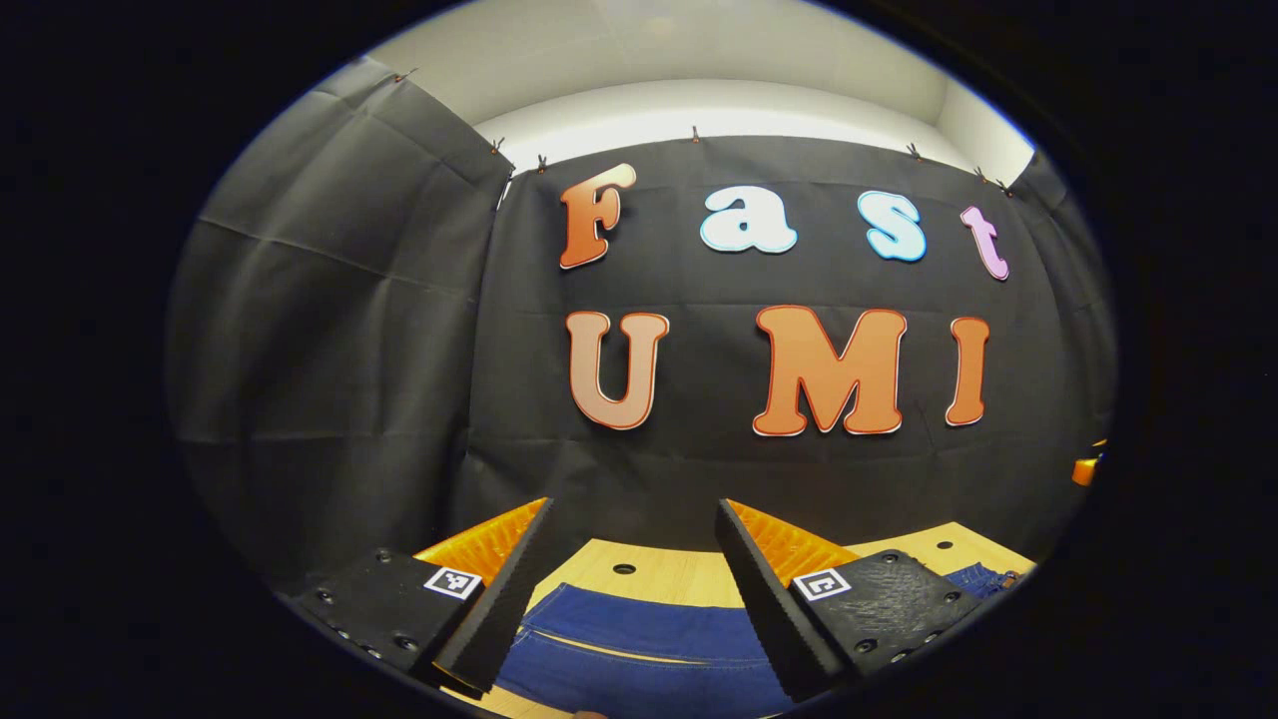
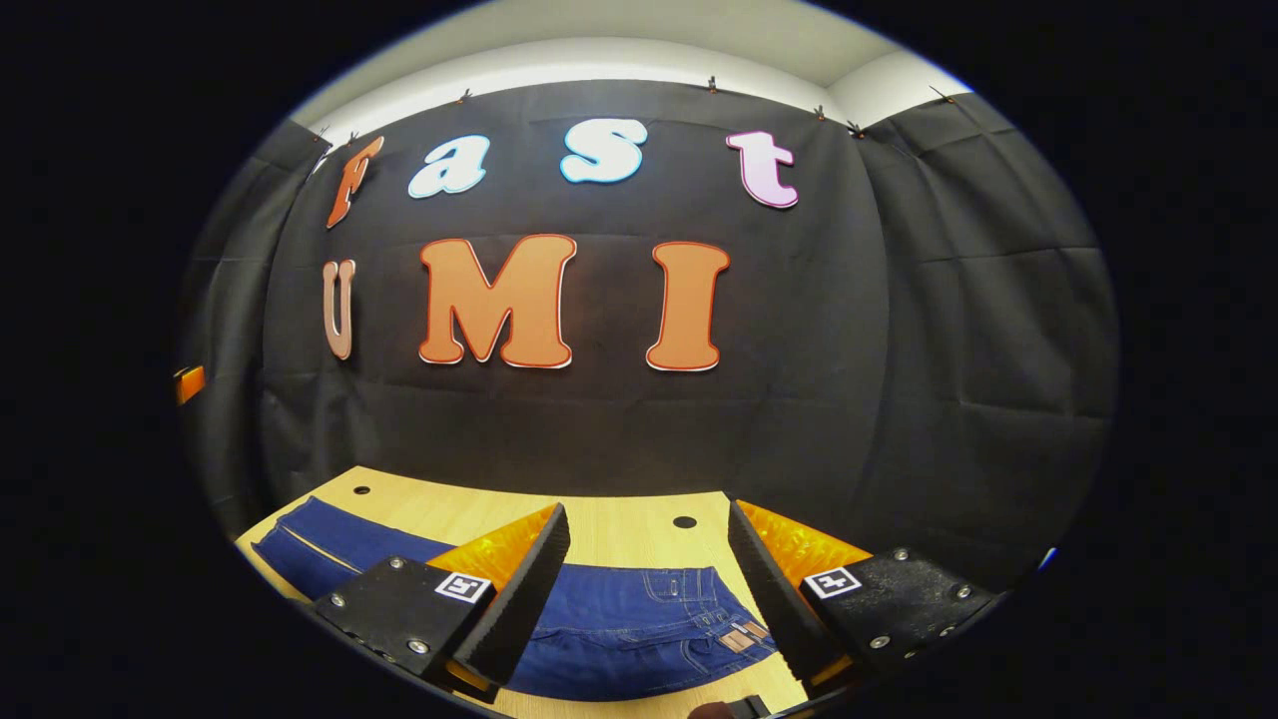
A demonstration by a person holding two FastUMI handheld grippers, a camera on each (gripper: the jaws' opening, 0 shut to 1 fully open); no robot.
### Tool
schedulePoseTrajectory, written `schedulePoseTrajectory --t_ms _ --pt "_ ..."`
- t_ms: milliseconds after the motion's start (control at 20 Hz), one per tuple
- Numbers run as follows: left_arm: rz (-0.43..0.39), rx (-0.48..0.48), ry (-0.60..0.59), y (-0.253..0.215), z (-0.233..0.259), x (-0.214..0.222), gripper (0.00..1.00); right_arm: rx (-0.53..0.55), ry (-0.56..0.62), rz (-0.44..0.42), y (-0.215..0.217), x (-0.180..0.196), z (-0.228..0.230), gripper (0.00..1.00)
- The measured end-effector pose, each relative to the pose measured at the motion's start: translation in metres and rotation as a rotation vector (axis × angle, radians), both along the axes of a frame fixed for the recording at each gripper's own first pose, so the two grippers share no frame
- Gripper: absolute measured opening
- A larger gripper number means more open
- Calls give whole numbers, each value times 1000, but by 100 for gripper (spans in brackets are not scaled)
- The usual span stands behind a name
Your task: Grasp the waist and the cuffs of the jeans and fold them to make the two legs overlap; first hold the waist and fold one-third of the jeans toward the cuffs, then hold the cuffs and fold the remaining one-third in the same direction to finish folding.
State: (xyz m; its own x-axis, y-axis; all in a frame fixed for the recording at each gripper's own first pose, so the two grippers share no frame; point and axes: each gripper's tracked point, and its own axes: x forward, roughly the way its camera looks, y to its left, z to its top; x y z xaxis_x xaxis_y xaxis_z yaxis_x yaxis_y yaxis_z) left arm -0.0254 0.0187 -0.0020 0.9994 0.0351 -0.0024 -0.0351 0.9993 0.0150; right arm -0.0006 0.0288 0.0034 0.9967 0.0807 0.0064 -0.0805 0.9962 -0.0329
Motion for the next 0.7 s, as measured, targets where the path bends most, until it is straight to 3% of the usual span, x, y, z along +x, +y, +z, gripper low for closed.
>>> schedulePoseTrajectory --t_ms 550,700 --pt "-3 47 2 8 -6 -9 97 27 27 41 11 -3 -9 100" --pt "-41 143 22 3 -21 -8 98 12 38 46 13 -2 -14 98"
